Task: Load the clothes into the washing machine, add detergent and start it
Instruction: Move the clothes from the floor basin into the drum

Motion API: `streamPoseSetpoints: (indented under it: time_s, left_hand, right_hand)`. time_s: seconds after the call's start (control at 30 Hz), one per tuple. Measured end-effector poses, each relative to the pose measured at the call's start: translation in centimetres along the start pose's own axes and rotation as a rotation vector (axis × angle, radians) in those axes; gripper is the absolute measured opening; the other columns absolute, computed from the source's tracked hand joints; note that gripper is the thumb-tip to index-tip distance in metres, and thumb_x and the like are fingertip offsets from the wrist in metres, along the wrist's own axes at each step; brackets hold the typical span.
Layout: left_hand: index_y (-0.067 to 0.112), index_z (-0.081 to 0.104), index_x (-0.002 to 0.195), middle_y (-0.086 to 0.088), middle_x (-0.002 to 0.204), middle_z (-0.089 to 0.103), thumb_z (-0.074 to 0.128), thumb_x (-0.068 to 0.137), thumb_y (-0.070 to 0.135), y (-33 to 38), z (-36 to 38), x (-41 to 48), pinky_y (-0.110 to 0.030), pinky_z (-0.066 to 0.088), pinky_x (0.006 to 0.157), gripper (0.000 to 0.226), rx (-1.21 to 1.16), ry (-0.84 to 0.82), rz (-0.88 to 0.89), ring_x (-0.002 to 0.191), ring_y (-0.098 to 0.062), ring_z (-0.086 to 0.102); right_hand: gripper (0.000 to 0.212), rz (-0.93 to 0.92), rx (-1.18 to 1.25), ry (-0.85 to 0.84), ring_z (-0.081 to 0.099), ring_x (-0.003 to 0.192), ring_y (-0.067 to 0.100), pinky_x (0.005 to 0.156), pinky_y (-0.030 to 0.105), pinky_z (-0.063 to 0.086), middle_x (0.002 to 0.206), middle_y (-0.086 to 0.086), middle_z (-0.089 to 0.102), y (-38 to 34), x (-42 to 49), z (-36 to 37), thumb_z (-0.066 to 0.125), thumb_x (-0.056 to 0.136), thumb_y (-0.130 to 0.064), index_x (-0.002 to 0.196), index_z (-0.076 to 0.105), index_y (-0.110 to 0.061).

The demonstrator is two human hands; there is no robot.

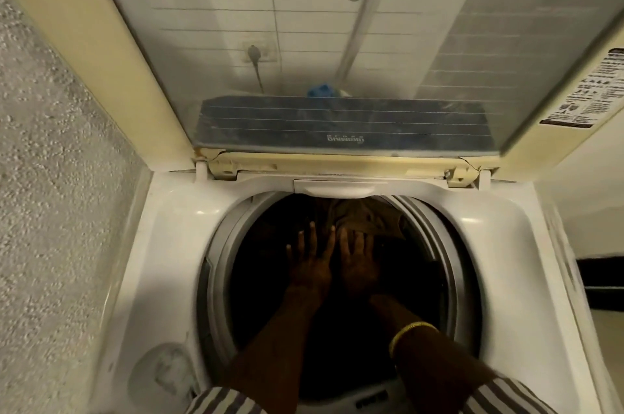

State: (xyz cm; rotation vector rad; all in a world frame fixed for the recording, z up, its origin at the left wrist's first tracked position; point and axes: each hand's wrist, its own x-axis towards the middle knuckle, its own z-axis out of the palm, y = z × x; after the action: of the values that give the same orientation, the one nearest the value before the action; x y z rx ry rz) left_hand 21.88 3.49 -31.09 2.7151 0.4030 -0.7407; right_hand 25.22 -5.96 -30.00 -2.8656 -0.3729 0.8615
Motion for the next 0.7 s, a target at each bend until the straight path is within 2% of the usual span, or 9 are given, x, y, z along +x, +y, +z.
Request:
streamPoseSetpoints:
  time_s: [0.07, 0.17, 0.23, 0.3, 0.33, 0.37, 0.43, 0.57, 0.7]
  left_hand:
    - [0.027, 0.033, 0.149, -0.016, 0.153, 0.037, 0.045, 0.081, 0.046, 0.4, -1.1, -0.9, -0.066, 0.046, 0.095, 0.071, 0.03, -0.012, 0.016, 0.135, -0.042, 0.04]
    - [0.034, -0.003, 0.156, -0.011, 0.164, -0.013, 0.039, 0.098, 0.043, 0.5, -2.2, -1.4, -0.063, 0.005, 0.117, 0.072, -0.006, -0.052, 0.092, 0.151, -0.038, -0.005]
    - [0.039, -0.01, 0.154, -0.008, 0.163, -0.021, 0.035, 0.1, 0.042, 0.3, -3.5, -1.5, -0.058, -0.003, 0.118, 0.071, -0.039, -0.108, 0.07, 0.15, -0.035, -0.015]
    - [0.041, -0.009, 0.154, -0.008, 0.164, -0.019, 0.038, 0.099, 0.041, 0.1, -4.7, -1.8, -0.057, 0.0, 0.119, 0.072, -0.063, -0.131, 0.083, 0.15, -0.035, -0.014]
    - [0.041, -0.008, 0.154, -0.007, 0.164, -0.018, 0.04, 0.099, 0.041, 0.0, -5.3, -2.1, -0.057, 0.001, 0.12, 0.073, -0.073, -0.137, 0.091, 0.151, -0.034, -0.013]
    - [0.041, -0.008, 0.154, -0.007, 0.164, -0.016, 0.041, 0.099, 0.042, -0.2, -5.9, -2.4, -0.057, 0.002, 0.12, 0.074, -0.078, -0.146, 0.096, 0.151, -0.034, -0.012]
    - [0.041, -0.006, 0.155, -0.007, 0.165, -0.011, 0.042, 0.099, 0.047, -0.4, -6.9, -3.2, -0.056, 0.002, 0.12, 0.073, -0.125, -0.15, 0.094, 0.151, -0.035, -0.008]
    - [0.034, 0.018, 0.156, -0.006, 0.162, 0.024, 0.031, 0.084, 0.065, 0.2, -9.5, -5.9, -0.047, 0.014, 0.121, 0.079, -0.351, -0.029, 0.114, 0.148, -0.032, 0.022]
    - [0.027, 0.058, 0.137, -0.002, 0.135, 0.062, 0.05, 0.094, 0.048, 1.7, -11.9, -7.7, -0.027, 0.039, 0.106, 0.048, -0.743, 0.212, 0.047, 0.126, -0.022, 0.056]
  right_hand:
    - [0.056, -0.021, 0.009, 0.017, 0.062, 0.108, 0.049, 0.076, 0.059, 0.058, 0.115, 0.025, 0.068, 0.3, 0.2, 0.8, 0.037, 0.082, -0.035, 0.133, 0.045, -0.015]
    - [0.055, -0.046, 0.031, 0.018, 0.066, 0.102, 0.051, 0.077, 0.061, 0.056, 0.113, 0.025, 0.068, 1.0, 0.4, 0.6, 0.038, 0.083, -0.036, 0.133, 0.044, -0.015]
    - [0.064, -0.048, 0.044, -0.041, 0.066, 0.102, 0.051, 0.079, 0.066, 0.053, 0.114, 0.025, 0.068, 1.3, -0.1, -0.5, 0.037, 0.08, -0.043, 0.136, 0.045, -0.014]
    - [0.084, -0.042, -0.01, -0.075, 0.052, 0.126, 0.051, 0.099, 0.072, 0.037, 0.14, 0.026, 0.053, 0.9, -1.3, -3.7, 0.034, 0.079, -0.057, 0.151, 0.036, -0.013]
    - [0.09, -0.045, -0.016, -0.091, 0.034, 0.141, 0.047, 0.111, 0.069, 0.022, 0.156, 0.021, 0.034, 0.8, -1.7, -4.9, 0.035, 0.081, -0.064, 0.158, 0.022, -0.019]
    - [0.093, -0.066, -0.012, -0.115, 0.016, 0.149, 0.042, 0.116, 0.065, 0.01, 0.165, 0.014, 0.015, 0.9, -2.1, -5.8, 0.042, 0.084, -0.066, 0.16, 0.009, -0.024]
    - [0.095, -0.056, 0.038, -0.092, 0.007, 0.152, 0.036, 0.119, 0.06, 0.004, 0.167, 0.008, 0.006, 0.9, -2.9, -7.3, 0.056, 0.087, -0.058, 0.16, 0.003, -0.028]
    - [0.058, 0.037, 0.26, 0.068, 0.042, 0.137, 0.032, 0.115, 0.044, 0.031, 0.148, 0.007, 0.049, 0.0, -4.9, -9.9, 0.043, 0.09, -0.053, 0.142, 0.051, -0.03]
    - [0.024, 0.07, 0.671, 0.341, 0.067, 0.106, 0.03, 0.093, 0.033, 0.053, 0.11, 0.008, 0.074, -1.9, -7.3, -12.8, 0.061, 0.09, -0.027, 0.108, 0.076, -0.024]
